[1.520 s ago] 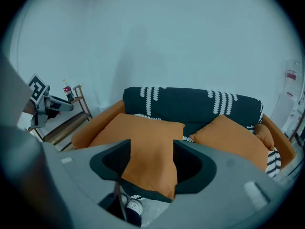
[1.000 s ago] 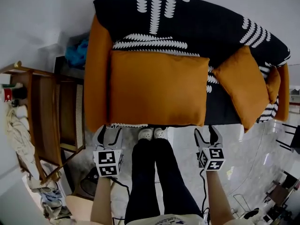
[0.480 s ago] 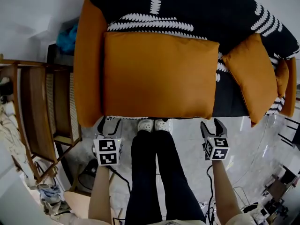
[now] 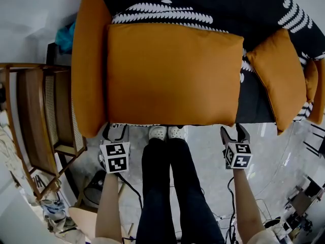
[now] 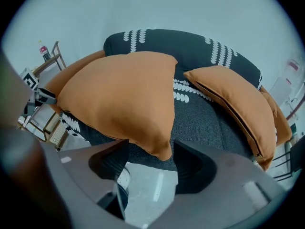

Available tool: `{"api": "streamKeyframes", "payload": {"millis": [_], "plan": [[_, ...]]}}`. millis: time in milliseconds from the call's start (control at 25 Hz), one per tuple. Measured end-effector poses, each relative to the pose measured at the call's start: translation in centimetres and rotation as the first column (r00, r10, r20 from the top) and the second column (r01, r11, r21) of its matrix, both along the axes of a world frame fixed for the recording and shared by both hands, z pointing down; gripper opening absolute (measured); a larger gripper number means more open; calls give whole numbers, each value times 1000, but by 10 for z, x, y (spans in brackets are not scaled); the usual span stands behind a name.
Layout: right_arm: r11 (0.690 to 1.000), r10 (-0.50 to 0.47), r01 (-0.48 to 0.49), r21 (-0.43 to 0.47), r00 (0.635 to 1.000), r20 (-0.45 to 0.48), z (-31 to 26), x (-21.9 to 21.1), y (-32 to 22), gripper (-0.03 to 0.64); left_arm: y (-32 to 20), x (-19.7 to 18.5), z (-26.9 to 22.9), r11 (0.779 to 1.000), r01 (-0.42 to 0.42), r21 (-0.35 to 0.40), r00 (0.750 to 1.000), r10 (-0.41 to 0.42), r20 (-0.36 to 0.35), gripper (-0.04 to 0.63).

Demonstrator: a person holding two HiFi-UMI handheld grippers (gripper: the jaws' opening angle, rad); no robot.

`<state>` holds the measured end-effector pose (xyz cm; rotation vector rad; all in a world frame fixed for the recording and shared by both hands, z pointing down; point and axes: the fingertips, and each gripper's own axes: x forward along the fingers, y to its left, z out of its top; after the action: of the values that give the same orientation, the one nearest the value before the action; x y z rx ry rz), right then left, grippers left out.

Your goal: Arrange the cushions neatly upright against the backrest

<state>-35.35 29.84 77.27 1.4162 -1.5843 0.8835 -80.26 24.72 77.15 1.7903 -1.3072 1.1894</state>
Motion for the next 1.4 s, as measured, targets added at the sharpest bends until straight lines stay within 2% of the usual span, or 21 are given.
{"api": "streamKeyframes", "payload": {"millis": [280,440,560,880,1080,1400], "plan": [[1000,-8,8,-18,1000,-10,16,3,0,308,-1,-4,24,1000,-22,-14,1000,23,12,291],[1000,-13,12,-28,1000,-16,24,3,0,298,-2,-5,31,1000,7,-14,1000,-7,9,291],[1000,0,0,-22,1000,-26,28,6,0,264,-3,-1,37,1000,3,-22,1000,-3,-9,290],[1000,12,-12,-1,1000,-19,23,2,-2,108,-5,1,39,999,-26,-34,999,24,-48,239],[1000,23,-22,13,1000,-15,19,1,-5,77,-6,6,35,998,-56,-39,998,55,-23,181],[999,45,-45,26,999,22,-3,-1,-10,63,-10,5,17,998,-56,-42,998,56,-6,126]]}}
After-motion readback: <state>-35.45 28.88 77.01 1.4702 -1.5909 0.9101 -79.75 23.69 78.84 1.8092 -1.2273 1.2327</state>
